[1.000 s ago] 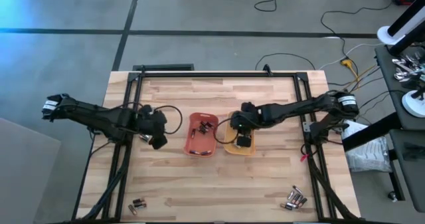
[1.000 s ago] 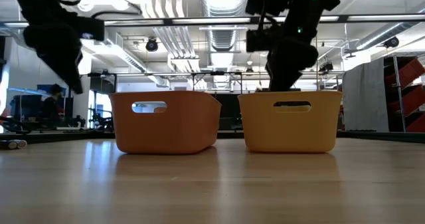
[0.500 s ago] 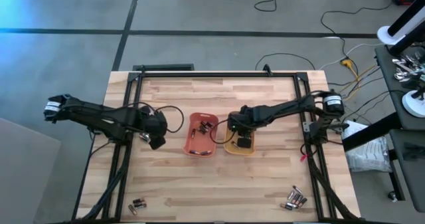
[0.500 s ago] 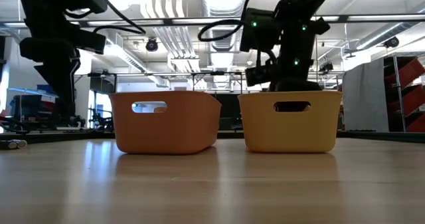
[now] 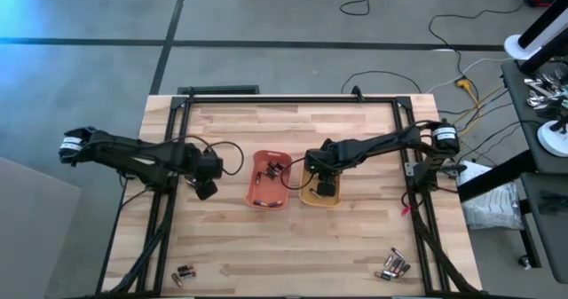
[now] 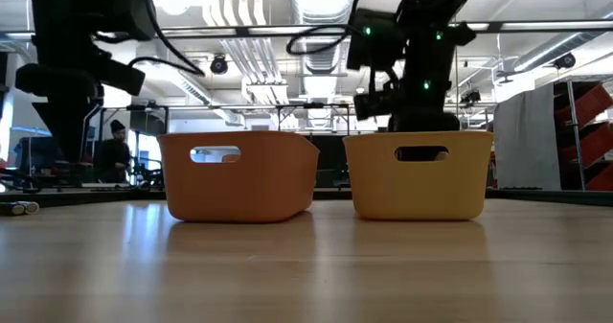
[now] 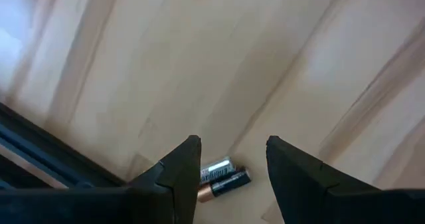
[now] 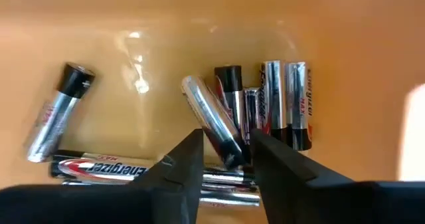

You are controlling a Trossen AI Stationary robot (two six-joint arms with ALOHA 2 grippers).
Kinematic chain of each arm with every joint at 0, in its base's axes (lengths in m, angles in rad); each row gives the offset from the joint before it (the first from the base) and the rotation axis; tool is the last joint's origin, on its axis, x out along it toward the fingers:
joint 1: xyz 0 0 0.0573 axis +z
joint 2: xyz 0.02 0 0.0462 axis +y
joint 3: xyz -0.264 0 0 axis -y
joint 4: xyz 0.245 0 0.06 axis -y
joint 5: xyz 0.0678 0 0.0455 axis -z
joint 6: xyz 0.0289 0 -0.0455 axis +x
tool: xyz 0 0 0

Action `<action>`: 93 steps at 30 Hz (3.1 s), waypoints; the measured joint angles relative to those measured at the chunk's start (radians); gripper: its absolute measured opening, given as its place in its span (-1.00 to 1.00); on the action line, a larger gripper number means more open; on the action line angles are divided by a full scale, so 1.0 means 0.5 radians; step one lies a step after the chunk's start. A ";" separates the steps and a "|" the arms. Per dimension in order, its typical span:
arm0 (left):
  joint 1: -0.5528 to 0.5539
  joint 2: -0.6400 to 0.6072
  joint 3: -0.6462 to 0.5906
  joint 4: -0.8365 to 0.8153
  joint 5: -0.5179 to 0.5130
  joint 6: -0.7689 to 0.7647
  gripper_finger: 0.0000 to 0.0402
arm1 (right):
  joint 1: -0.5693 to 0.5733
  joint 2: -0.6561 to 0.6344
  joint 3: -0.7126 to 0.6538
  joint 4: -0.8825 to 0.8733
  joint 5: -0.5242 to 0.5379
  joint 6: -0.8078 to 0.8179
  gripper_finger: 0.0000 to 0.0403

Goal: Sort batteries
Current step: Put the black-silver battery into the yellow bin

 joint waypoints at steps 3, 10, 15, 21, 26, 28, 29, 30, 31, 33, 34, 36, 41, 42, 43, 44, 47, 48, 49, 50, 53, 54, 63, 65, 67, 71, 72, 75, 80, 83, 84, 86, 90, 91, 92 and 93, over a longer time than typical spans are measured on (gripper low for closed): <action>0.082 0.024 0.000 -0.058 0.008 0.010 -0.25 | 0.021 -0.064 0.032 -0.023 -0.002 0.040 -0.31; 0.176 0.151 -0.002 -0.176 0.273 0.227 -0.25 | 0.136 -0.303 0.057 -0.048 0.002 0.092 -0.14; 0.177 0.329 -0.013 -0.166 0.276 0.353 -0.25 | 0.248 -0.416 0.044 -0.045 0.089 0.158 -0.10; 0.176 0.543 -0.019 -0.119 0.214 0.419 -0.25 | 0.362 -0.468 0.019 -0.046 0.121 0.232 -0.12; 0.177 0.704 -0.022 -0.126 0.249 0.477 -0.31 | 0.416 -0.469 0.009 -0.046 0.140 0.301 -0.17; 0.176 0.766 -0.022 -0.118 0.260 0.491 -0.35 | 0.426 -0.470 0.006 -0.046 0.140 0.324 -0.19; 0.175 0.793 -0.022 -0.110 0.260 0.495 -0.37 | 0.429 -0.470 0.006 -0.046 0.141 0.335 -0.19; 0.175 0.819 -0.022 -0.100 0.260 0.500 -0.39 | 0.429 -0.470 0.006 -0.046 0.141 0.352 -0.20; 0.175 0.841 -0.022 -0.094 0.260 0.510 -0.40 | 0.430 -0.470 0.006 -0.046 0.142 0.365 -0.21; 0.175 0.885 -0.021 -0.071 0.259 0.542 -0.42 | 0.431 -0.470 0.006 -0.046 0.142 0.381 -0.22; 0.175 0.905 -0.020 -0.060 0.256 0.556 -0.42 | 0.431 -0.470 0.005 -0.046 0.142 0.384 -0.23; 0.177 0.937 -0.012 -0.058 0.252 0.564 -0.42 | 0.431 -0.470 0.005 -0.046 0.143 0.388 -0.25; 0.175 0.989 -0.011 0.013 0.233 0.565 -0.42 | 0.431 -0.470 0.006 -0.046 0.142 0.409 -0.27; 0.175 0.988 -0.011 0.005 0.234 0.566 -0.42 | 0.431 -0.470 0.006 -0.045 0.143 0.409 -0.28; 0.175 0.988 -0.011 0.009 0.233 0.565 -0.42 | 0.431 -0.470 0.006 -0.044 0.142 0.410 -0.28; 0.175 0.988 -0.011 0.009 0.233 0.565 -0.42 | 0.431 -0.470 0.006 -0.046 0.143 0.412 -0.29; 0.175 0.964 -0.011 0.005 0.232 0.562 -0.42 | 0.431 -0.470 0.006 -0.046 0.142 0.418 -0.28; 0.175 0.962 -0.011 0.004 0.232 0.559 -0.42 | 0.431 -0.470 0.006 -0.045 0.142 0.418 -0.27; 0.175 0.962 -0.011 0.004 0.232 0.559 -0.42 | 0.431 -0.470 0.006 -0.045 0.142 0.418 -0.26; 0.175 0.961 -0.011 0.004 0.231 0.559 -0.42 | 0.431 -0.470 0.006 -0.045 0.142 0.418 -0.25; 0.175 0.962 -0.011 0.006 0.231 0.553 -0.42 | 0.431 -0.470 0.006 -0.046 0.143 0.417 -0.23; 0.175 0.966 -0.011 0.006 0.228 0.547 -0.42 | 0.431 -0.470 0.005 -0.045 0.142 0.417 -0.22; 0.176 1.082 -0.005 0.012 0.219 0.513 -0.43 | 0.433 -0.470 0.002 -0.044 0.142 0.417 -0.26; 0.175 1.113 -0.003 0.010 0.219 0.517 -0.46 | 0.438 -0.470 0.001 -0.044 0.142 0.417 -0.28; 0.175 1.137 0.000 0.009 0.223 0.520 -0.56 | 0.442 -0.470 0.000 -0.045 0.142 0.417 -0.31; 0.174 1.167 0.002 -0.003 0.227 0.518 -0.88 | 0.457 -0.470 0.000 -0.045 0.141 0.418 -0.35; 0.173 1.167 0.006 -0.005 0.224 0.518 -0.89 | 0.460 -0.470 0.000 -0.046 0.141 0.418 -0.36; 0.144 1.142 0.008 0.006 0.219 0.534 -0.88 | 0.479 -0.470 0.013 -0.053 0.140 0.417 -0.38; 0.065 1.029 0.048 0.046 0.220 0.521 -0.89 | 0.532 -0.483 0.017 -0.047 0.141 0.419 -0.41; 0.006 0.864 0.074 0.155 0.221 0.547 -0.89 | 0.558 -0.483 0.008 0.007 0.142 0.418 -0.41; -0.013 0.789 0.078 0.248 0.221 0.586 -0.89 | 0.563 -0.482 0.004 0.033 0.142 0.418 -0.41; -0.038 0.628 0.093 0.469 0.222 0.668 -0.89 | 0.565 -0.481 0.003 0.087 0.142 0.407 -0.38; -0.049 0.287 0.104 0.708 0.218 0.705 -0.89 | 0.564 -0.485 0.022 0.116 0.157 0.381 -0.31; -0.049 0.192 0.105 0.732 0.200 0.685 -0.89 | 0.564 -0.485 0.039 0.118 0.182 0.379 -0.29; -0.050 0.109 0.105 0.750 0.164 0.671 -0.89 | 0.564 -0.486 0.055 0.124 0.214 0.366 -0.28; -0.053 0.026 0.101 0.777 0.128 0.670 -0.89 | 0.564 -0.489 0.068 0.134 0.251 0.353 -0.26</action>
